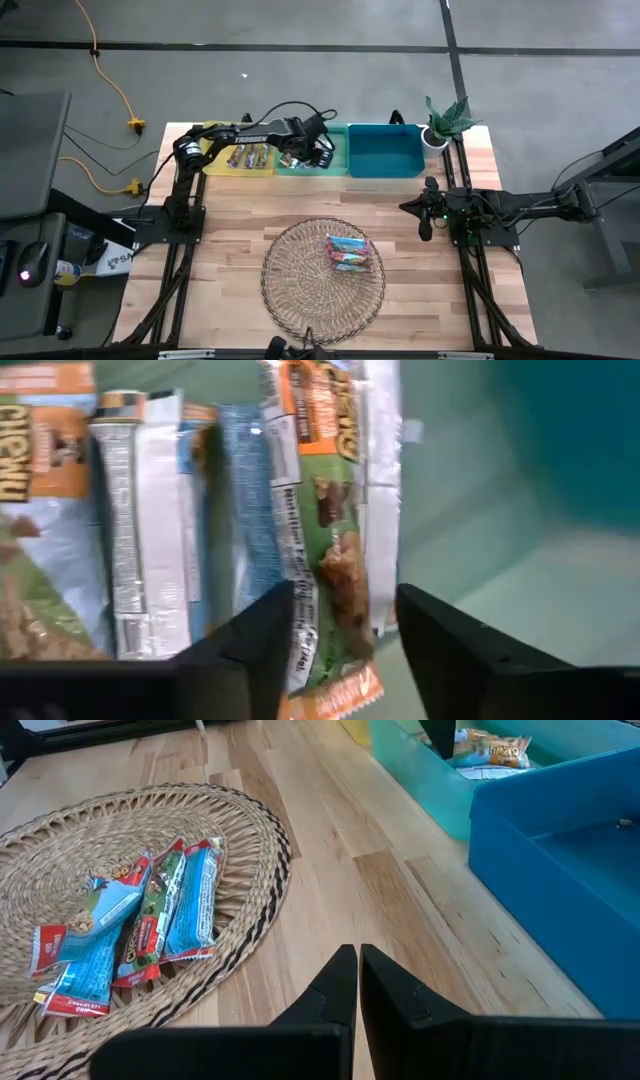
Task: Pick and place Granola Bars by type
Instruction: Put the yellow granola bar into the green bin, then put the red granola bar into the blue bin
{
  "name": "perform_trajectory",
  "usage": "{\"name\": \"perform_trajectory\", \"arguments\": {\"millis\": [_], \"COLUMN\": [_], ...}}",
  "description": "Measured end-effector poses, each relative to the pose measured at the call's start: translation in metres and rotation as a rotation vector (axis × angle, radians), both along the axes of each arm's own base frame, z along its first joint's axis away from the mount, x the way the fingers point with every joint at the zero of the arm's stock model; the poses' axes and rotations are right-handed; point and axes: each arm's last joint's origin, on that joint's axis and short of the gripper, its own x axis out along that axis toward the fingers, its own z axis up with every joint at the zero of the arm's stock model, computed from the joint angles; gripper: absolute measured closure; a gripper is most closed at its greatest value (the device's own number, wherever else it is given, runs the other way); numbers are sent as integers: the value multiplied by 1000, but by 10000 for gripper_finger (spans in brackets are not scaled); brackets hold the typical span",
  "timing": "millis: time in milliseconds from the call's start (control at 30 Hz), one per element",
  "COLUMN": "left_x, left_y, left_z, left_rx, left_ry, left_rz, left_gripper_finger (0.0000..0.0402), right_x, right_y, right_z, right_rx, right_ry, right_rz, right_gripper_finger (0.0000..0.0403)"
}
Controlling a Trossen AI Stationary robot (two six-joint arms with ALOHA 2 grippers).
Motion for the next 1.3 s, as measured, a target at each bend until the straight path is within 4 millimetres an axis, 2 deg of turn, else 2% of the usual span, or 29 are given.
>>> {"name": "perform_trajectory", "arguments": {"millis": [233,400,533,700,833,1067,1300], "left_x": [4,5,5,4,1,-13,-36], "left_y": [-2,-2,-5,-7,-8,-12,-29], "left_z": [2,3,2,9,29,75,134], "left_rx": [-45,-58,-90,-110,-38,189,304], "left_ry": [-66,-90,-97,-141,-167,-185,-350], "left_rz": [-120,-186,-251,-333,-351,-436,-602], "left_gripper_finger": [132,79,52,43,43,43,43], "right_x": [0,0,0,0,0,0,0], "right_y": [0,0,0,0,0,0,0], "right_z": [0,0,0,0,0,0,0], "right_rx": [0,0,0,0,0,0,0], "right_ry": [0,0,0,0,0,0,0], "right_rz": [0,0,0,0,0,0,0], "right_gripper_finger": [402,402,402,402,402,402,402]}}
